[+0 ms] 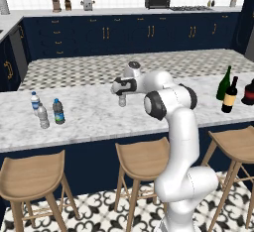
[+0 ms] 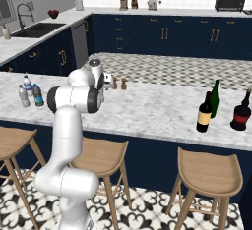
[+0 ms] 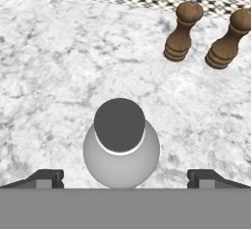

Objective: Move the plastic bottles in the middle to the plastics group, and the glass bottles in the middle to the glass group.

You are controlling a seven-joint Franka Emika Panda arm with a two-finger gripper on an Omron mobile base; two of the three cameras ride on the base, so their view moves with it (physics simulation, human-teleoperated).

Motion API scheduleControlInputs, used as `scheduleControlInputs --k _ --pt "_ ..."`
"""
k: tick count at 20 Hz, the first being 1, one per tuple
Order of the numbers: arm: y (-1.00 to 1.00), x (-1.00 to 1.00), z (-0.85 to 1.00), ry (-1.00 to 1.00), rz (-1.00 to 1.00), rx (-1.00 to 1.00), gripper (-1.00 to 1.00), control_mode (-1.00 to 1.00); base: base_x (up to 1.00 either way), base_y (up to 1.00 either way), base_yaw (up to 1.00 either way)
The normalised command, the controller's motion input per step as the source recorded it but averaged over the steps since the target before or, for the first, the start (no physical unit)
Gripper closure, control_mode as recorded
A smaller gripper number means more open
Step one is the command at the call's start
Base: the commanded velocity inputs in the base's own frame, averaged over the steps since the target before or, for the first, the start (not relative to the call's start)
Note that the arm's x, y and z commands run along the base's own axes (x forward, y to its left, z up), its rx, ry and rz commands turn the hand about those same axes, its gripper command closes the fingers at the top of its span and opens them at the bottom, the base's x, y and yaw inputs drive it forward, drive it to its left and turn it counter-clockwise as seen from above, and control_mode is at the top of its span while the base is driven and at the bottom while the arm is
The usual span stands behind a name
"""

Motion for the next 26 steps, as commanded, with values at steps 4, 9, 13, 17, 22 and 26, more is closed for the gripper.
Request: scheduleControlInputs --k 4,9,13,17,22,26 --pt "0.0 0.08 0.02 0.0 0.0 0.0 -1.0 -1.0 0.0 0.0 0.0" --pt "0.01 0.14 0.0 0.0 0.0 0.0 -1.0 -1.0 0.0 0.0 0.0" --pt "0.05 0.21 0.0 0.0 0.0 0.0 -1.0 -1.0 0.0 0.0 0.0" --pt "0.0 0.0 0.0 0.0 0.0 0.0 1.0 -1.0 0.0 0.0 0.0" --pt "0.0 0.0 0.0 0.0 0.0 0.0 1.0 -1.0 0.0 0.0 0.0" --pt "-0.04 -0.26 0.0 0.0 0.0 0.0 1.0 -1.0 0.0 0.0 0.0"
